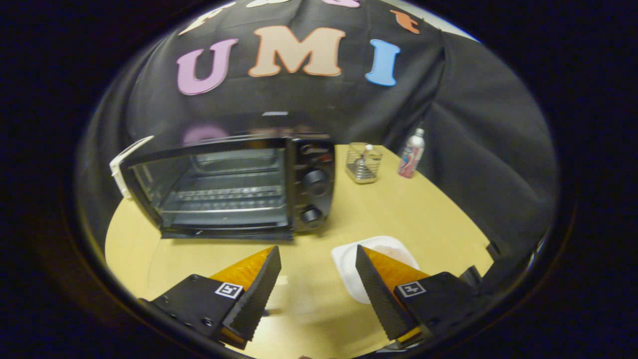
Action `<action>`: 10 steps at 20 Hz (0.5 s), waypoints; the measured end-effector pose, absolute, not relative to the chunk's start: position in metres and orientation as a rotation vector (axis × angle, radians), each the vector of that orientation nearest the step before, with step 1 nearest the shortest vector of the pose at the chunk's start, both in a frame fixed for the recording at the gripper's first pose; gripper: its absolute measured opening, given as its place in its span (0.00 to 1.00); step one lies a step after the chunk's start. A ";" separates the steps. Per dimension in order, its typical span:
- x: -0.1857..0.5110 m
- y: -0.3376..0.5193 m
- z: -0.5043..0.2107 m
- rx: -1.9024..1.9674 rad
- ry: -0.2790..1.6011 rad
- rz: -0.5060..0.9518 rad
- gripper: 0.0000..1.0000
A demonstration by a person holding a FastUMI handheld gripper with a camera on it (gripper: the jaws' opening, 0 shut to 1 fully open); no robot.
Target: Open the toaster oven, put the food inside, and close the toaster oven door.
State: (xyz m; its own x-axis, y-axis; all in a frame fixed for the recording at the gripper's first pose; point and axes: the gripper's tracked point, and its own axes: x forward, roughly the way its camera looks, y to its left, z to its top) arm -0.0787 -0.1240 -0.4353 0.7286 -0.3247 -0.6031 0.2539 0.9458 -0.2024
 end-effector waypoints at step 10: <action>-0.088 -0.234 -0.461 -0.054 0.734 -0.528 0.96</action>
State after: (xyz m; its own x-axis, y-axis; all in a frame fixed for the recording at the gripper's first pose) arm -0.0880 -0.2340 -0.4612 0.6187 -0.4770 -0.6242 0.4401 0.8686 -0.2276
